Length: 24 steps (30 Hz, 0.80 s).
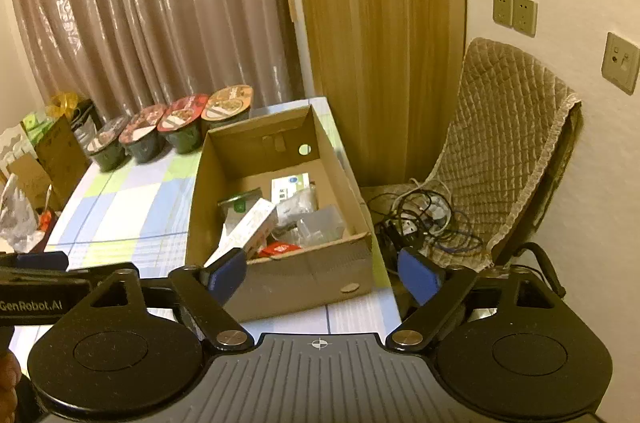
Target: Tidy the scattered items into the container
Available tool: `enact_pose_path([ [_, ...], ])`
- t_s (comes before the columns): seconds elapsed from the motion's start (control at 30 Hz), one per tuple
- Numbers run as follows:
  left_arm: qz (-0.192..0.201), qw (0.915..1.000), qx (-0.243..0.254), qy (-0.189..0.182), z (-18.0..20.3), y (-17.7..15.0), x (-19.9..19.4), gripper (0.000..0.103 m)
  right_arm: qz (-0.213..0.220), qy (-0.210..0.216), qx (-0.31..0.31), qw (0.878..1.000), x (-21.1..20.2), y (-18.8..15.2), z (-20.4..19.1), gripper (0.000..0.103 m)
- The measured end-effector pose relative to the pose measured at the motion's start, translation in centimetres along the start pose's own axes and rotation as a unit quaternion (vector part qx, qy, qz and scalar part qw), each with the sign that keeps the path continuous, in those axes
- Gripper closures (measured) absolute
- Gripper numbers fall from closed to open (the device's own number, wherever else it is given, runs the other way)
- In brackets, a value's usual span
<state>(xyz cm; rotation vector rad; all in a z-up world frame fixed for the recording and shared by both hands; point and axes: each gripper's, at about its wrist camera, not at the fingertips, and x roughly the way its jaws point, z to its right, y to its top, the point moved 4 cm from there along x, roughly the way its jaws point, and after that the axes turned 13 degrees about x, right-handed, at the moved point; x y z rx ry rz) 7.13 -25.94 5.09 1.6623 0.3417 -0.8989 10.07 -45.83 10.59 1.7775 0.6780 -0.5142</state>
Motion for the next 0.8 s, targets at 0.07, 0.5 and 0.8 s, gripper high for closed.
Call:
enact_pose_path([
  [0.07,0.0,1.0,-0.002,-0.001,0.1,0.0,-0.1,0.002,0.005,-0.002,-0.006,1.0,-0.2,-0.1,-0.1,0.001],
  [0.5,0.003,0.9999,-0.012,-0.002,0.0,0.3,0.0,0.001,-0.008,0.002,-0.02,1.0,0.3,-0.6,-1.0,0.001],
  [0.8,0.018,0.9998,-0.003,-0.001,-0.3,0.2,-0.1,0.001,-0.013,-0.004,-0.024,1.0,0.7,-1.0,-1.0,0.001],
])
